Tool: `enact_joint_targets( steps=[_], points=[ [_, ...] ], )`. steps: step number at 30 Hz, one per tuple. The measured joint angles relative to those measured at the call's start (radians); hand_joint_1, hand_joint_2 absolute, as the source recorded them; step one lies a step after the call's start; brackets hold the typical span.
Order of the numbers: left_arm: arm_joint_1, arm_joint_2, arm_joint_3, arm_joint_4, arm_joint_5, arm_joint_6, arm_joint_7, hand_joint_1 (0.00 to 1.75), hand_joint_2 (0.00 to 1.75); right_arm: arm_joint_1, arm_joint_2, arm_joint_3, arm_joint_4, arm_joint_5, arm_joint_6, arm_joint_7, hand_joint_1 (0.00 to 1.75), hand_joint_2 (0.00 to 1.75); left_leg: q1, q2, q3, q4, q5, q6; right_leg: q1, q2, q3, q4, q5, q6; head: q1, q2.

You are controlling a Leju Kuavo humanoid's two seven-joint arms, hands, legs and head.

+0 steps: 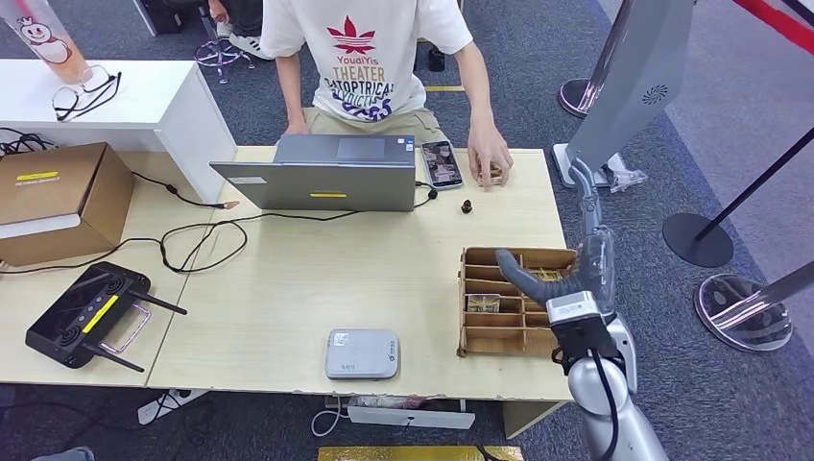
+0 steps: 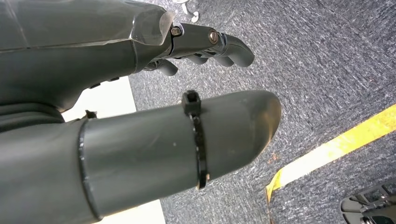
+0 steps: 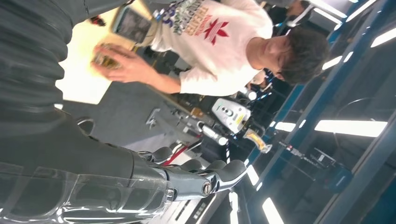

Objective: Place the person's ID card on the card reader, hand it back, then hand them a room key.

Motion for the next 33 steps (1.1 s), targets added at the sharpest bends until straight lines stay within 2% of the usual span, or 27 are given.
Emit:
enact_joint_targets(
  steps=[5,17,19,23,24,27,31,33],
  points=[
    [0.000,0.000,0.000,0.000,0.000,0.000,0.003,0.00,0.00,0.078,-0.014,-0.034,-0.065,0.067,-0.009,0.011,0.00,1.75,0.000,0.000,0.000,0.000,0.000,0.000,0.000,0.000,0.000,0.000,0.000,0.000,0.000,0.000],
    [0.000,0.000,0.000,0.000,0.000,0.000,0.003,0.00,0.00,0.167,-0.040,-0.074,-0.136,0.137,-0.032,0.035,0.01,1.75,0.000,0.000,0.000,0.000,0.000,0.000,0.000,0.000,0.000,0.000,0.000,0.000,0.000,0.000],
    [0.000,0.000,0.000,0.000,0.000,0.000,0.003,0.00,0.00,0.182,-0.046,-0.080,-0.148,0.139,-0.035,0.038,0.11,1.75,0.000,0.001,0.000,0.000,0.000,0.000,0.000,0.001,0.000,0.000,0.000,0.000,0.000,0.000],
    [0.000,0.000,0.000,0.000,0.000,0.000,0.004,0.00,0.00,0.204,-0.056,-0.089,-0.157,0.165,-0.039,0.053,0.61,1.75,0.000,0.000,0.000,0.000,0.000,0.000,0.000,0.000,0.000,0.000,0.000,0.000,0.000,0.000],
    [0.001,0.000,0.000,0.000,0.000,0.000,0.005,0.00,0.00,0.213,-0.060,-0.091,-0.161,0.173,-0.041,0.057,0.66,1.75,0.000,0.000,0.000,0.000,0.000,0.000,0.000,0.000,0.000,0.000,0.000,0.000,0.000,0.000],
    [0.000,0.000,0.000,0.000,0.004,0.000,0.007,0.00,0.00,0.238,-0.069,-0.095,-0.169,0.189,-0.041,0.065,0.67,1.75,0.000,0.000,0.000,0.000,0.000,0.000,0.000,0.000,0.000,0.000,0.000,0.000,0.000,0.000],
    [0.000,0.000,0.001,0.000,0.007,0.000,0.007,0.00,0.00,0.251,-0.075,-0.096,-0.175,0.192,-0.041,0.069,0.98,1.75,0.000,0.001,0.000,0.000,0.000,0.000,0.000,0.001,0.000,0.000,0.000,0.000,0.000,0.000],
    [0.000,0.000,0.001,0.000,0.009,0.000,0.008,0.00,0.00,0.253,-0.079,-0.096,-0.175,0.200,-0.036,0.077,1.00,1.75,0.000,0.001,0.000,0.000,0.000,0.000,0.000,0.001,0.000,0.000,0.000,0.000,0.000,0.000]
  ],
)
